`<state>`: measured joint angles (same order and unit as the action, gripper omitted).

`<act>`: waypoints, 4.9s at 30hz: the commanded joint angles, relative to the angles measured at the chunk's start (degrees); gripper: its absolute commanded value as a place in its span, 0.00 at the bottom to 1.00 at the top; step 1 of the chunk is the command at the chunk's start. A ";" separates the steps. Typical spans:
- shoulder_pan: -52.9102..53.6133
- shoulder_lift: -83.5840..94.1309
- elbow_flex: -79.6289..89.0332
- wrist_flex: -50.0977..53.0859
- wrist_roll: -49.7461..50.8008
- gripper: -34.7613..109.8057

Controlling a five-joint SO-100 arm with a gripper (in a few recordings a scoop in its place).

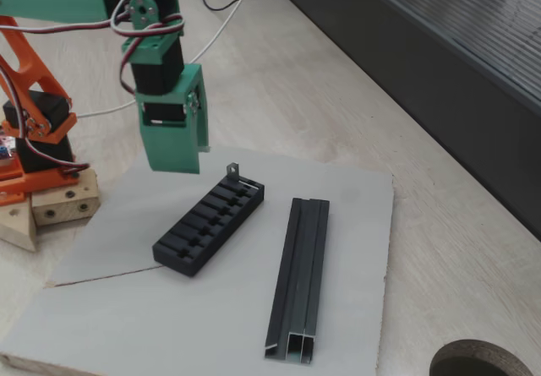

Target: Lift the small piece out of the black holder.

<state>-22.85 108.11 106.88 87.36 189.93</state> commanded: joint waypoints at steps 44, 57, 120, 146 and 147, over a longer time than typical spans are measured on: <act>-11.16 8.26 -4.31 0.26 24.87 0.49; -11.43 -0.35 -3.69 0.18 24.70 0.49; -10.46 -9.76 0.26 -17.31 24.79 0.49; -10.46 -12.92 0.26 -17.93 24.70 0.49; -10.46 -12.92 0.26 -17.93 24.70 0.49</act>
<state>-33.13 94.83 107.05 69.79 214.45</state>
